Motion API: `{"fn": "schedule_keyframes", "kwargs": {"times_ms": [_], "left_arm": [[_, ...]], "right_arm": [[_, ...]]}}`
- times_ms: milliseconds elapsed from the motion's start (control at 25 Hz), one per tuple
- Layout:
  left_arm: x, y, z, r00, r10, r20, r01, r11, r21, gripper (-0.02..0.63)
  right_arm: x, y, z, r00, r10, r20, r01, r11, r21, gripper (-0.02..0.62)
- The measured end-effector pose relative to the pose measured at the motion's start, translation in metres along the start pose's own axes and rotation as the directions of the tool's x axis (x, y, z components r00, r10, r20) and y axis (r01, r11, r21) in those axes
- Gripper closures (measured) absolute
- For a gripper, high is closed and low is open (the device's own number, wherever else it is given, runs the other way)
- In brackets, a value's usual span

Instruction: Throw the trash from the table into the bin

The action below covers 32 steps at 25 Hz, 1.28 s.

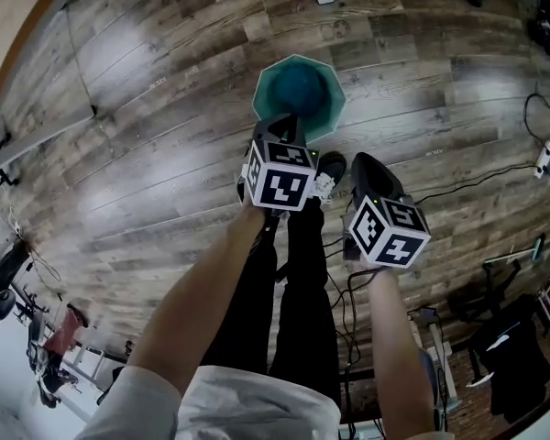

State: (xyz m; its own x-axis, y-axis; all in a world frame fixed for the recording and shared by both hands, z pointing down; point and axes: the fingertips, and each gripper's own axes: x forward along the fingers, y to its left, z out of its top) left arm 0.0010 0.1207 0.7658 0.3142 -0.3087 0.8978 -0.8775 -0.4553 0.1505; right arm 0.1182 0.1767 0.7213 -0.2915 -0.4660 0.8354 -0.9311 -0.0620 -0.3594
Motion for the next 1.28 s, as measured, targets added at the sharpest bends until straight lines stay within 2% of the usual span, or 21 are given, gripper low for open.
{"fn": "schedule_keyframes", "kwargs": {"times_ms": [160, 360, 480, 560, 760, 1120, 1280], "left_arm": [[-0.04, -0.015, 0.011, 1.0, -0.027, -0.002, 0.027, 0.99, 0.141, 0.592], [-0.102, -0.032, 0.033, 0.996, -0.086, 0.022, 0.084, 0.992, 0.097, 0.595], [-0.134, -0.038, 0.04, 0.997, -0.076, -0.02, 0.078, 0.986, 0.147, 0.591], [-0.152, -0.042, 0.046, 0.997, -0.07, -0.03, 0.074, 0.989, 0.131, 0.591], [-0.204, -0.058, 0.056, 0.996, -0.085, -0.017, 0.086, 0.992, 0.096, 0.593], [-0.253, -0.065, 0.085, 0.996, -0.056, 0.068, 0.053, 0.998, 0.043, 0.594], [-0.26, -0.074, 0.085, 0.997, -0.051, 0.057, 0.049, 0.998, 0.035, 0.594]], "right_arm": [[-0.033, 0.012, 0.01, 1.0, 0.003, -0.02, -0.006, 0.993, -0.119, 0.569], [-0.088, 0.02, 0.03, 1.0, -0.01, -0.002, 0.01, 0.995, -0.098, 0.569], [-0.117, 0.035, 0.04, 1.0, 0.018, -0.01, -0.019, 0.994, -0.11, 0.569], [-0.135, 0.039, 0.045, 0.999, 0.049, -0.014, -0.051, 0.99, -0.128, 0.569], [-0.183, 0.039, 0.046, 0.999, 0.04, -0.005, -0.04, 0.993, -0.115, 0.569], [-0.212, 0.059, 0.085, 0.995, 0.086, 0.048, -0.075, 0.977, -0.2, 0.569], [-0.215, 0.06, 0.091, 0.993, 0.114, 0.04, -0.102, 0.968, -0.229, 0.569]]}}
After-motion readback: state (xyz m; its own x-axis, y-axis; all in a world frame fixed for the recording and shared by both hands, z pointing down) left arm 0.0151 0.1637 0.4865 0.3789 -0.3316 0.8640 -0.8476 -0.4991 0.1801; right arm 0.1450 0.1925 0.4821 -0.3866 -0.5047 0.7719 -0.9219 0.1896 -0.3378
